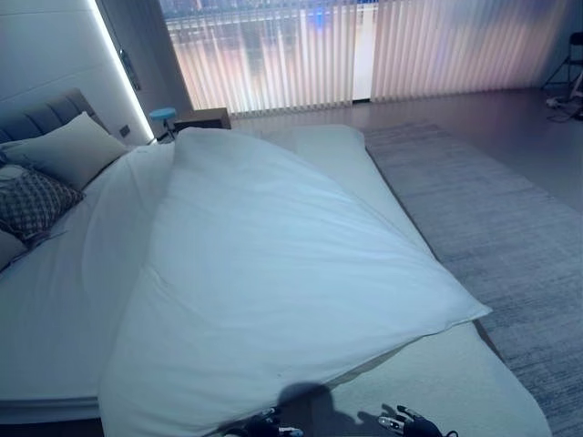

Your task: Make the bed

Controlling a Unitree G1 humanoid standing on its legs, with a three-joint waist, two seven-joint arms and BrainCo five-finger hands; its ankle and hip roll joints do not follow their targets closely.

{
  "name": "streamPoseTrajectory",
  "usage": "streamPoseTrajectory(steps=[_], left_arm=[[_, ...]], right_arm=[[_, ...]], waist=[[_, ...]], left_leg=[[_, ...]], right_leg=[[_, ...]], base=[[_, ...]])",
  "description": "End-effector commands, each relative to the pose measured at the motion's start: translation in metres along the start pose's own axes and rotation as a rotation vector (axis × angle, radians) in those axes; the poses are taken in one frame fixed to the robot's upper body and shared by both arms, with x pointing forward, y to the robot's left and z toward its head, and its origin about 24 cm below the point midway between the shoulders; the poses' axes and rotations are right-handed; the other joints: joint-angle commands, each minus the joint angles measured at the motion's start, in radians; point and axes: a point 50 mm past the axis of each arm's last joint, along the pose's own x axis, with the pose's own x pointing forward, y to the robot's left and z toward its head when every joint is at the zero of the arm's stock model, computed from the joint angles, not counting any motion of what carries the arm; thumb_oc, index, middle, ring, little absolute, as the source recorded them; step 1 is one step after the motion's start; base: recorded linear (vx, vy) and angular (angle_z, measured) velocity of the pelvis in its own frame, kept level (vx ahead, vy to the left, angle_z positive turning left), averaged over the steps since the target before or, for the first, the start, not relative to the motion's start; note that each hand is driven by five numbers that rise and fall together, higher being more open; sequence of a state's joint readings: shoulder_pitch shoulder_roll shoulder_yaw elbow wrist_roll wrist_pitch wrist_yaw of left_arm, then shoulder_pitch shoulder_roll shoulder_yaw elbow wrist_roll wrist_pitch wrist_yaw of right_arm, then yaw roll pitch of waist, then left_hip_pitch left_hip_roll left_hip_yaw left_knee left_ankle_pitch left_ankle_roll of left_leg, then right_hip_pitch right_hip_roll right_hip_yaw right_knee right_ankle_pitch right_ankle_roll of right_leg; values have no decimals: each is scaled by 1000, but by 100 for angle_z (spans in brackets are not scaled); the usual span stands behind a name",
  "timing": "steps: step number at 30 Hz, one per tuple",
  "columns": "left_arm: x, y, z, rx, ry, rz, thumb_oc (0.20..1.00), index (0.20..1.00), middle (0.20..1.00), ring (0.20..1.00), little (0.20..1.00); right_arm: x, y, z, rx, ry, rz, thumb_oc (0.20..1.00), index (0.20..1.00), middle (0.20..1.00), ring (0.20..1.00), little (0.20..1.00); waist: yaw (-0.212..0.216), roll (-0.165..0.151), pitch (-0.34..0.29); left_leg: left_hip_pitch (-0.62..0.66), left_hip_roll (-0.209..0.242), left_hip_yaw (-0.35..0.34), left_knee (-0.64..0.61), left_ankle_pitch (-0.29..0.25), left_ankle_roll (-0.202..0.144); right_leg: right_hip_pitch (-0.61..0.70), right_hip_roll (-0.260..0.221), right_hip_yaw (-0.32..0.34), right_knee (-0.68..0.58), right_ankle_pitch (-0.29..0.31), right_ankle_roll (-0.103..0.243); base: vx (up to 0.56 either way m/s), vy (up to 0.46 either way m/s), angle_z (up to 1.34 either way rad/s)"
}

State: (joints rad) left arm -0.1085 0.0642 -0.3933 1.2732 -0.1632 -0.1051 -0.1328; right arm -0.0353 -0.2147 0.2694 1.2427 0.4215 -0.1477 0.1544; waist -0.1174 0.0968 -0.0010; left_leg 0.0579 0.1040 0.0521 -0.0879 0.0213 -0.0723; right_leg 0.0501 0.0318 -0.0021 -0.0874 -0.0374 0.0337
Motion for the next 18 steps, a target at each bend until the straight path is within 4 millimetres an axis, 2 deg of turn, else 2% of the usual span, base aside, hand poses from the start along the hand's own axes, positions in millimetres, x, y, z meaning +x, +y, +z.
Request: streamPoseTrajectory(steps=[1, 6, 9, 10, 12, 13, 14, 15, 16, 18], left_arm=[[2, 5, 14, -18, -44, 13, 1000, 1000, 1000, 1000, 1000], [2, 7, 17, -67, -58, 15, 1000, 1000, 1000, 1000, 1000], [2, 12, 23, -155, -86, 41, 1000, 1000, 1000, 1000, 1000], [3, 16, 32, -274, -134, 64, 1000, 1000, 1000, 1000, 1000], [3, 22, 53, -390, -218, 80, 1000, 1000, 1000, 1000, 1000], [3, 22, 61, -423, -245, 77, 1000, 1000, 1000, 1000, 1000], [3, 22, 61, -423, -245, 77, 1000, 1000, 1000, 1000, 1000], [3, 23, 82, -432, -308, 76, 1000, 1000, 1000, 1000, 1000], [3, 23, 91, -430, -326, 76, 1000, 1000, 1000, 1000, 1000], [2, 25, 98, -441, -345, 75, 1000, 1000, 1000, 1000, 1000]], right_arm=[[2, 13, -4, -34, 16, 28, 1000, 1000, 1000, 1000, 1000], [4, 12, 3, -30, -10, 29, 1000, 1000, 1000, 1000, 1000], [5, 13, 10, -13, -41, 28, 1000, 1000, 1000, 1000, 1000], [6, 14, 17, 7, -79, 30, 1000, 1000, 1000, 1000, 1000], [7, 17, 34, 27, -147, 31, 1000, 1000, 1000, 1000, 1000], [8, 18, 40, 31, -176, 31, 1000, 1000, 1000, 1000, 1000], [8, 18, 40, 31, -176, 31, 1000, 1000, 1000, 1000, 1000], [7, 18, 57, 12, -242, 38, 1000, 1000, 1000, 1000, 1000], [7, 17, 62, 10, -260, 30, 1000, 1000, 1000, 1000, 1000], [7, 16, 66, 9, -274, 25, 1000, 1000, 1000, 1000, 1000]], waist=[[2, -95, -21], [3, -101, -3], [1, -106, 21], [-4, -110, 54], [-8, -119, 108], [-10, -125, 125], [-11, -125, 123], [-16, -137, 167], [-23, -136, 177], [-29, -135, 182]], left_leg=[[-29, -81, 21, 1, -18, 58], [-48, -80, 16, 1, -10, 58], [-68, -79, 15, 1, -4, 56], [-86, -75, 14, 1, 8, 56], [-133, -70, 18, 12, 31, 52], [-175, -71, 15, 62, 21, 50], [-179, -71, 14, 66, 20, 50], [-270, -75, 8, 170, 6, 41], [-318, -76, 2, 215, -3, 37], [-351, -81, -3, 248, -8, 33]], right_leg=[[-25, -49, 81, 0, 42, 39], [-39, -48, 73, 0, 45, 37], [-58, -44, 68, 0, 50, 34], [-90, -37, 63, 21, 52, 27], [-176, -20, 53, 107, 31, 22], [-208, -18, 47, 140, 22, 21], [-212, -18, 46, 141, 21, 21], [-271, -16, 33, 195, 17, 21], [-306, -16, 21, 225, 7, 24], [-330, -18, 14, 247, 3, 26]], base=[[0, 0, 0], [-13, -6, 1], [-51, -15, 2], [-144, -27, 3], [-252, -48, 2], [-181, -38, 8], [-231, -68, 11], [-218, -70, 23], [-217, -70, 37], [-101, -20, 41]])
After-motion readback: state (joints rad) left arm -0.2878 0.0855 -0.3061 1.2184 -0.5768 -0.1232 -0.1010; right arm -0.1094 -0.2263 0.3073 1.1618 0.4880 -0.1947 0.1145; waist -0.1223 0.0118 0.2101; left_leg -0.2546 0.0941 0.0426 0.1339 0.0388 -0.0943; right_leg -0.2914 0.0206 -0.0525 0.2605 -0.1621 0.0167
